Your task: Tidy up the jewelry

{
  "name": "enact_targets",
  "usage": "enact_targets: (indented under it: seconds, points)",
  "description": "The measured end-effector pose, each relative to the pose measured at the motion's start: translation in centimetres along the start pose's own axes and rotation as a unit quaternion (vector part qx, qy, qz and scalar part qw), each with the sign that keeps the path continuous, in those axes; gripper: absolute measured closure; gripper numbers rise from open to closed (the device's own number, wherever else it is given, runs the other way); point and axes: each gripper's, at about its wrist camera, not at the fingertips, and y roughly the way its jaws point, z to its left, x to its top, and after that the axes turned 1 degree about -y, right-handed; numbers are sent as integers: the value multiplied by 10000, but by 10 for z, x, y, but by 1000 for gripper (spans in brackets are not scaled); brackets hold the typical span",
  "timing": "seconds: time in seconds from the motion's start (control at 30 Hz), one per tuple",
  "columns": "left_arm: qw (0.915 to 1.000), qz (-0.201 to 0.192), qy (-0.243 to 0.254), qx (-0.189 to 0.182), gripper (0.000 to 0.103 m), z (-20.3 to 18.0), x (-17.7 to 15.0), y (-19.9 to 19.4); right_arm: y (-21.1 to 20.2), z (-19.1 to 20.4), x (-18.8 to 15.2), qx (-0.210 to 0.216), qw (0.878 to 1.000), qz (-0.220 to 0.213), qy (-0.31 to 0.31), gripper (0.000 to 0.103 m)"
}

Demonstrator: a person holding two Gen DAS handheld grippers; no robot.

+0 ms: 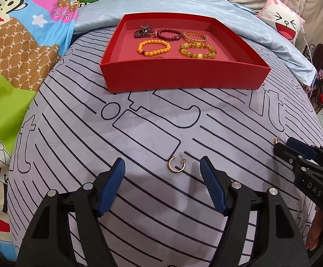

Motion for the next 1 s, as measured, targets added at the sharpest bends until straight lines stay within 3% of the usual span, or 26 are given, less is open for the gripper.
enact_targets:
  seconds: [0.1,0.27,0.4,0.7,0.8,1.0]
  points:
    - [10000,30,-13,-5,37,1,-1,2,1,2,0,-73,9999,-24,-74,69]
    - [10000,65,-16,-48,37,0,-2,4,1,3,-2,-112,9999,-61,-105,87]
    - [9999,63,36,-72,38,-3,-2,4,1,3,-2,-106,9999,-65,-89,88]
    - [9997,67,22,-224,60,-5,2,4,0,4,-3,-28,10000,-31,-36,88]
    - [9994,89,76,-326,73,-8,2,3,-1,4,-3,0,10000,-24,-25,88]
    - [9992,90,162,-358,86,-12,1,4,-1,5,-4,35,10000,-19,-14,88]
